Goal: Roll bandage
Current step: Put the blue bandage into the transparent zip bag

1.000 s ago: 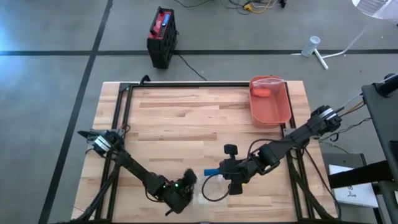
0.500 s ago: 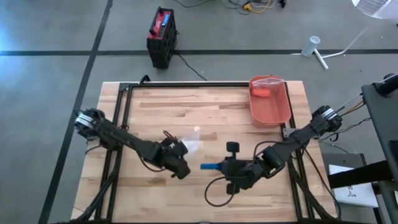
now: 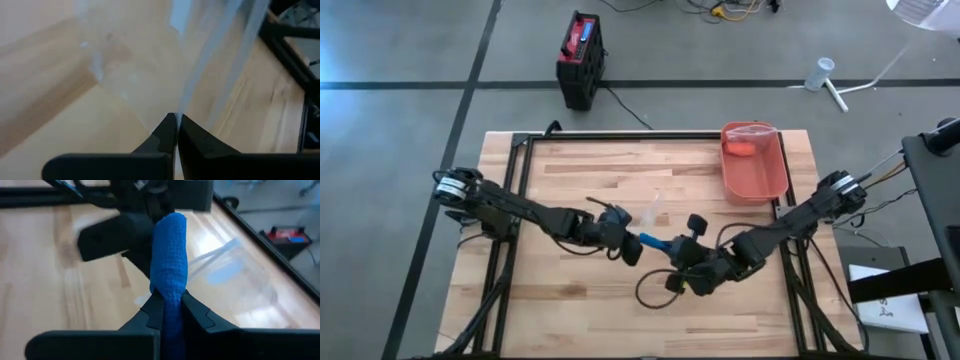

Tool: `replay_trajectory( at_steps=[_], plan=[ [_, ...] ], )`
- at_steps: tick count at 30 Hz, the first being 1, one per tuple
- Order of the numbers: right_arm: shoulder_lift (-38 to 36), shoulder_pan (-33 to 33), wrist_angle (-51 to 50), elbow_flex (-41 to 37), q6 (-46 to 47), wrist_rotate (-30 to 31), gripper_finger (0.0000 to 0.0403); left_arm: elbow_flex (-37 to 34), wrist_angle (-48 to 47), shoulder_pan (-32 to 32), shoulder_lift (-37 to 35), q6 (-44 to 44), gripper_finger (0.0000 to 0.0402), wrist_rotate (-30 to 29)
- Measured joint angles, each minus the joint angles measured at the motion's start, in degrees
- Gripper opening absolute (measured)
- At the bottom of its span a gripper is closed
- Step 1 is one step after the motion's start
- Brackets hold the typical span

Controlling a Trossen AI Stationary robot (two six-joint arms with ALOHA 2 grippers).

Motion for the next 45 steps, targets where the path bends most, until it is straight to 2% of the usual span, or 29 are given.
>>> replay_trajectory(
  at_steps=[7,14,18,23,29,36,40,45],
  plan=[
    [4.7,-4.1,-2.4,-0.8,6.4,-5.4,0.0025,0.1,6.4,1.3,1.6,3.4,0.0000,-4.1],
    [5.6,-6.8,-16.9,-0.9,16.4,-5.2,0.0022,0.2,6.6,0.0,0.1,6.1,0.0000,-7.0],
    [5.2,-7.0,-19.5,-0.9,18.8,-5.1,0.0026,0.1,5.9,-1.3,0.1,6.3,0.0000,-9.6],
    [5.0,-7.1,-15.0,-0.9,16.8,-6.1,0.0023,0.1,6.4,-2.3,0.4,6.2,0.0000,-12.7],
    [4.8,-10.6,-10.4,-0.7,17.3,-16.3,0.0026,0.2,6.7,-2.2,1.7,7.5,0.0000,-16.8],
    [4.9,-13.6,-11.4,-0.7,18.2,-22.2,0.0026,0.1,6.2,-1.8,2.8,7.5,0.0000,-22.2],
    [4.0,-13.6,-11.0,-0.7,16.7,-21.8,0.0027,0.1,6.3,-1.8,2.8,9.2,0.0000,-22.2],
    [1.9,-13.5,-9.1,-0.7,11.3,-22.4,0.0024,0.1,7.1,-2.5,2.8,16.2,0.0000,-19.4]
  ],
)
